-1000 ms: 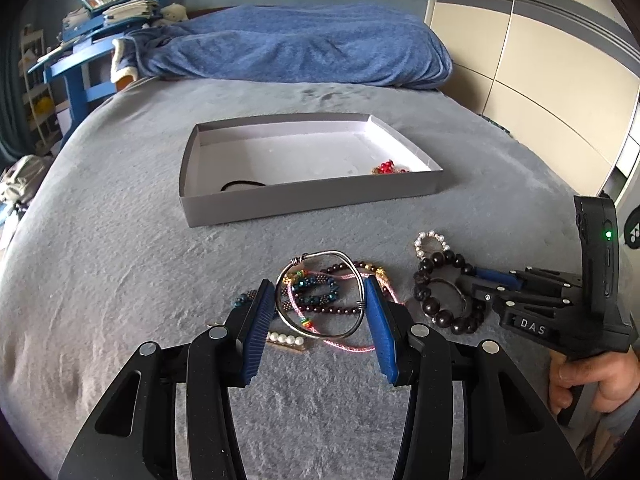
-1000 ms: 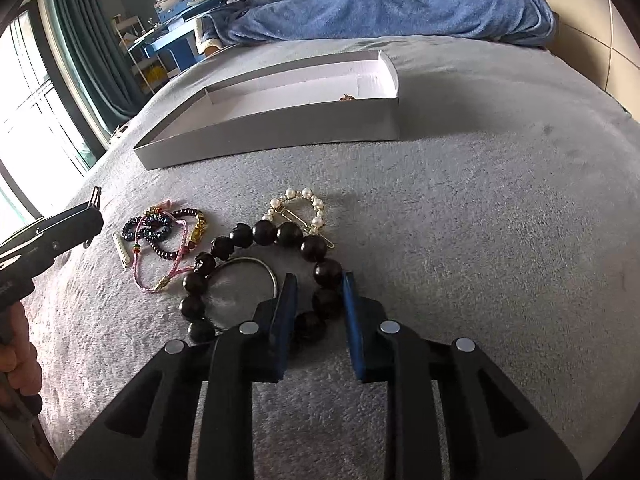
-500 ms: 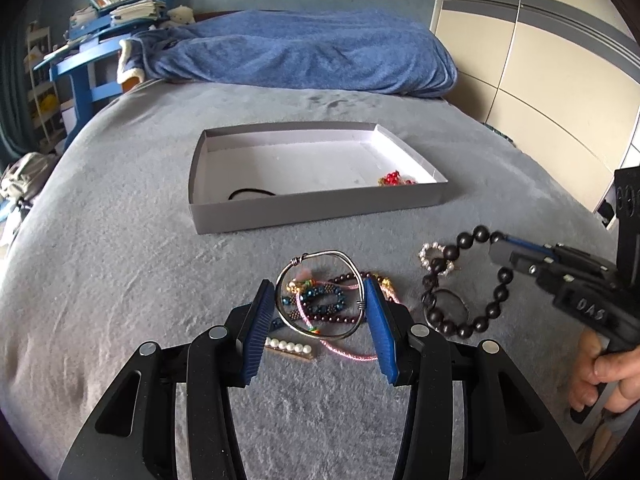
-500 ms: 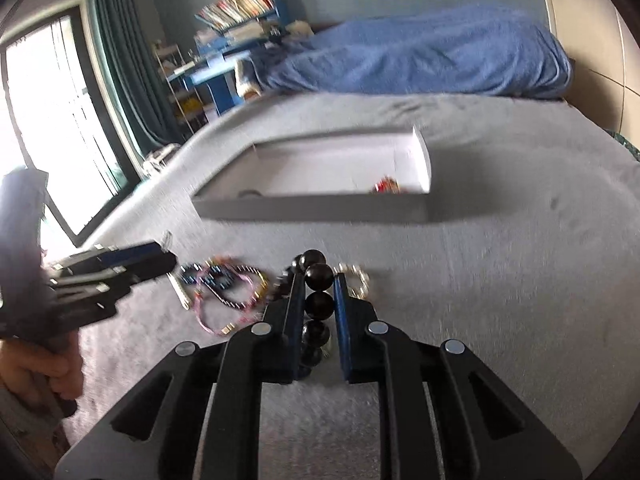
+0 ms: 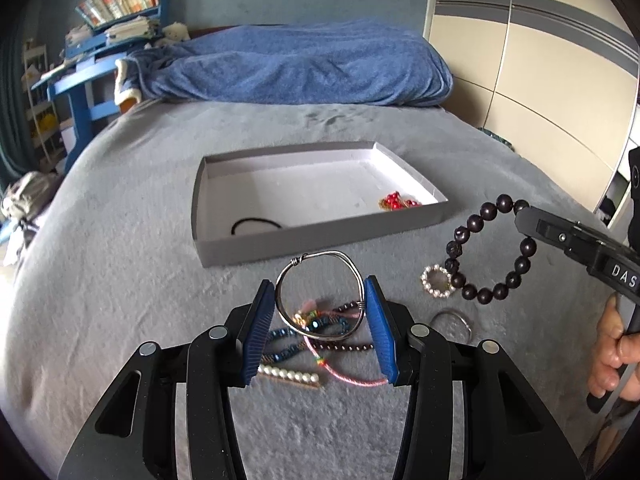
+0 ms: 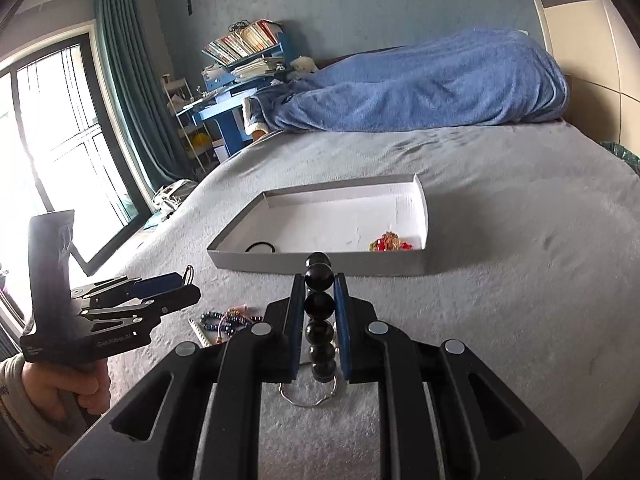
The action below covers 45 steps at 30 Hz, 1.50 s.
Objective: Organize jewelry
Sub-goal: 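Carry the bracelet and bangle into the grey tray and open both tools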
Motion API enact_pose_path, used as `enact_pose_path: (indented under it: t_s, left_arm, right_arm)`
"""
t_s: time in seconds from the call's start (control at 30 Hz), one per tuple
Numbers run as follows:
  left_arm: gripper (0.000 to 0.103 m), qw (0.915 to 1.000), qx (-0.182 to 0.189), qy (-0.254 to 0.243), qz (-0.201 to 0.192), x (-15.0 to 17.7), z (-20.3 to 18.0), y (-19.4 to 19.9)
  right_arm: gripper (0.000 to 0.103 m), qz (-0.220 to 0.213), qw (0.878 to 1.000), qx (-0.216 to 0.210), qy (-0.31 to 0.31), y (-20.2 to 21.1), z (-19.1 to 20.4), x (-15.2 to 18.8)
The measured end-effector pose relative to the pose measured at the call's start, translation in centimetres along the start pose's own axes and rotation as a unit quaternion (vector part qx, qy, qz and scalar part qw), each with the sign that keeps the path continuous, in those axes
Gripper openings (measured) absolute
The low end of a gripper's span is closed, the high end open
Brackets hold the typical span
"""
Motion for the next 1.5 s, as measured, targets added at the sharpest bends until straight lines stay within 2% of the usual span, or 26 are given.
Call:
enact_pose_path:
  t_s: [0.57,1.03,1.3,1.5]
  left_arm:
    - [0.047,0.9999,-0.011,-0.007,-0.002,-3.0,2.6,-1.0]
    - [0.047,0.9997,-0.021,-0.014,-0.001,-7.4,5.9,-4.8]
    - [0.047,0.9989,-0.023,-0.030,0.028,-8.5,6.7,-9.1]
    - [0.047,0.9980,-0.014,-0.016,0.060,-8.2,7.7,-12.1]
  right_arm:
    - [0.014,-0.005,1.000,0.006,0.024,-2.0,0.7,-2.0]
    - [0.014,-0.025,0.999,-0.010,0.044,-6.5,2.7,-8.0]
    - [0.014,0.005,0.999,-0.020,0.047,-11.1,3.8,-8.7]
    - [0.014,0.046,0.998,-0.032,0.041,-14.9,4.2,-7.8]
Point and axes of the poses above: each gripper's, at about its wrist camera, not at the fingertips, and y roughly against the way its jaws point, z to its left, x to its underside, the point moved 3 cm from there along -y, roughly the way its jaws point, and after that the axes turned 15 degrees about x, right-handed, at the moved point
